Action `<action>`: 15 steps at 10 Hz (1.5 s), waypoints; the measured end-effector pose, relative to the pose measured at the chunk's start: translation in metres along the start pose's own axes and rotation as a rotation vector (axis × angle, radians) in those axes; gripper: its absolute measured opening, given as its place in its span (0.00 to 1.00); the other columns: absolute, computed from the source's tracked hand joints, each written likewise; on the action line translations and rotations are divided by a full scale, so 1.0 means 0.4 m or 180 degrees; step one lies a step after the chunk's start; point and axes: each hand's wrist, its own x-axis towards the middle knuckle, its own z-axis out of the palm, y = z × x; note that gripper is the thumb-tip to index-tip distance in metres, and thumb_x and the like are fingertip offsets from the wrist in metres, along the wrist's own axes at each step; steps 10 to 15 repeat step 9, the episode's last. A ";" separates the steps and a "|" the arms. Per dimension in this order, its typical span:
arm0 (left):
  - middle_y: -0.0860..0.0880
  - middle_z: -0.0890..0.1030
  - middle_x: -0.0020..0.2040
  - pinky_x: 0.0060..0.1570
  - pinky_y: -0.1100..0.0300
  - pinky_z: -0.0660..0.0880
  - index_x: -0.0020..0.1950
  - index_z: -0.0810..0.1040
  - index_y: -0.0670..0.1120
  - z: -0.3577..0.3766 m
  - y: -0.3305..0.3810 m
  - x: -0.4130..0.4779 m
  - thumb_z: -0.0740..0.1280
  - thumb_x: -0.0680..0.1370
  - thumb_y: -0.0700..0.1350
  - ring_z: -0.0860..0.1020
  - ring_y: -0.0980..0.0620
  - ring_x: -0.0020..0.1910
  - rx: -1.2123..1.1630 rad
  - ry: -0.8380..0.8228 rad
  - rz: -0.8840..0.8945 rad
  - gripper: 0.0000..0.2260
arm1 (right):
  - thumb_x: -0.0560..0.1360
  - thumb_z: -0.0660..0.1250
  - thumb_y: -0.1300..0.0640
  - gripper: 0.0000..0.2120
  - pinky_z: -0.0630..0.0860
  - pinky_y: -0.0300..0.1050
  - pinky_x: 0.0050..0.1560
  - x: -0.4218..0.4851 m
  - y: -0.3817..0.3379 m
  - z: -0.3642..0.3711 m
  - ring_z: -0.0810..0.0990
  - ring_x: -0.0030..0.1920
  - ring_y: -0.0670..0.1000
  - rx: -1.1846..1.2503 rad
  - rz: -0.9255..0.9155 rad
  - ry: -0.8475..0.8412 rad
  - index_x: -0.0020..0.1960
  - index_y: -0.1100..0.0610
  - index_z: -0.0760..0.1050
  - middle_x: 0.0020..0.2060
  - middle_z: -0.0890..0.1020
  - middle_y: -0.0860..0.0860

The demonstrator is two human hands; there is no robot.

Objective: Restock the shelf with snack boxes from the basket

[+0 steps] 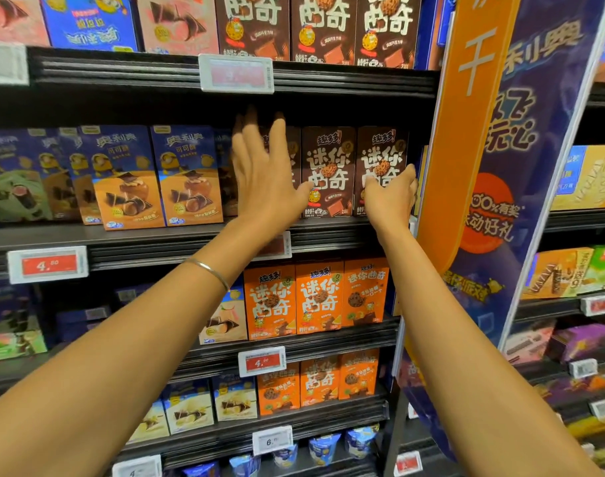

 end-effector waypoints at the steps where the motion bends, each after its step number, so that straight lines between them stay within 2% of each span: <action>1: 0.33 0.47 0.83 0.79 0.42 0.56 0.84 0.51 0.42 0.009 -0.001 -0.043 0.76 0.77 0.50 0.46 0.32 0.82 -0.0743 -0.0049 -0.0683 0.45 | 0.80 0.65 0.49 0.40 0.56 0.64 0.78 0.003 0.001 -0.004 0.53 0.81 0.60 0.0102 0.0071 -0.0033 0.82 0.59 0.46 0.81 0.54 0.56; 2: 0.35 0.52 0.81 0.75 0.49 0.60 0.84 0.50 0.41 0.015 -0.004 -0.049 0.75 0.78 0.48 0.52 0.35 0.80 -0.1030 -0.0136 -0.1176 0.44 | 0.81 0.64 0.49 0.39 0.55 0.62 0.78 0.006 -0.001 -0.005 0.54 0.80 0.59 0.0161 0.0118 -0.0063 0.82 0.59 0.47 0.81 0.55 0.57; 3: 0.38 0.59 0.77 0.73 0.50 0.64 0.82 0.54 0.40 0.017 -0.003 -0.039 0.73 0.79 0.46 0.59 0.38 0.76 -0.1136 -0.0236 -0.1456 0.39 | 0.81 0.64 0.48 0.39 0.56 0.60 0.79 0.006 -0.006 -0.009 0.55 0.80 0.59 0.0224 0.0166 -0.0082 0.82 0.59 0.47 0.81 0.56 0.57; 5: 0.40 0.64 0.75 0.71 0.49 0.67 0.79 0.60 0.40 0.003 -0.011 -0.032 0.70 0.80 0.50 0.64 0.40 0.74 -0.1273 -0.0272 -0.1616 0.32 | 0.82 0.62 0.44 0.39 0.54 0.56 0.80 -0.001 -0.017 -0.016 0.54 0.81 0.58 0.0371 0.0238 -0.0116 0.82 0.59 0.46 0.81 0.54 0.56; 6: 0.41 0.66 0.78 0.76 0.46 0.66 0.82 0.60 0.41 -0.018 -0.027 -0.033 0.68 0.82 0.52 0.65 0.41 0.78 -0.1607 -0.0135 -0.1712 0.33 | 0.82 0.59 0.42 0.39 0.50 0.54 0.81 -0.020 -0.019 -0.024 0.49 0.82 0.56 0.0449 0.0130 -0.0209 0.83 0.58 0.43 0.82 0.49 0.54; 7: 0.43 0.67 0.81 0.76 0.47 0.70 0.85 0.58 0.44 -0.064 -0.035 -0.049 0.64 0.86 0.52 0.70 0.46 0.77 -0.2234 -0.0010 -0.1791 0.30 | 0.83 0.58 0.42 0.38 0.48 0.51 0.80 -0.053 -0.027 -0.048 0.48 0.82 0.53 0.0628 0.0017 -0.0334 0.83 0.57 0.43 0.82 0.48 0.53; 8: 0.48 0.73 0.76 0.75 0.51 0.70 0.78 0.68 0.50 -0.132 -0.028 -0.088 0.58 0.88 0.53 0.74 0.56 0.70 -0.3126 0.0220 -0.1913 0.18 | 0.84 0.57 0.44 0.36 0.48 0.48 0.81 -0.106 -0.047 -0.082 0.49 0.82 0.50 0.0913 -0.0129 -0.0509 0.83 0.57 0.45 0.82 0.49 0.51; 9: 0.48 0.78 0.73 0.77 0.44 0.69 0.75 0.71 0.52 -0.201 -0.054 -0.178 0.53 0.88 0.59 0.76 0.52 0.73 -0.3753 0.0457 -0.1941 0.20 | 0.85 0.57 0.46 0.31 0.56 0.46 0.79 -0.174 -0.039 -0.123 0.58 0.79 0.48 0.1555 -0.0273 -0.0745 0.82 0.57 0.53 0.80 0.60 0.51; 15: 0.48 0.78 0.73 0.77 0.44 0.69 0.75 0.71 0.52 -0.201 -0.054 -0.178 0.53 0.88 0.59 0.76 0.52 0.73 -0.3753 0.0457 -0.1941 0.20 | 0.85 0.57 0.46 0.31 0.56 0.46 0.79 -0.174 -0.039 -0.123 0.58 0.79 0.48 0.1555 -0.0273 -0.0745 0.82 0.57 0.53 0.80 0.60 0.51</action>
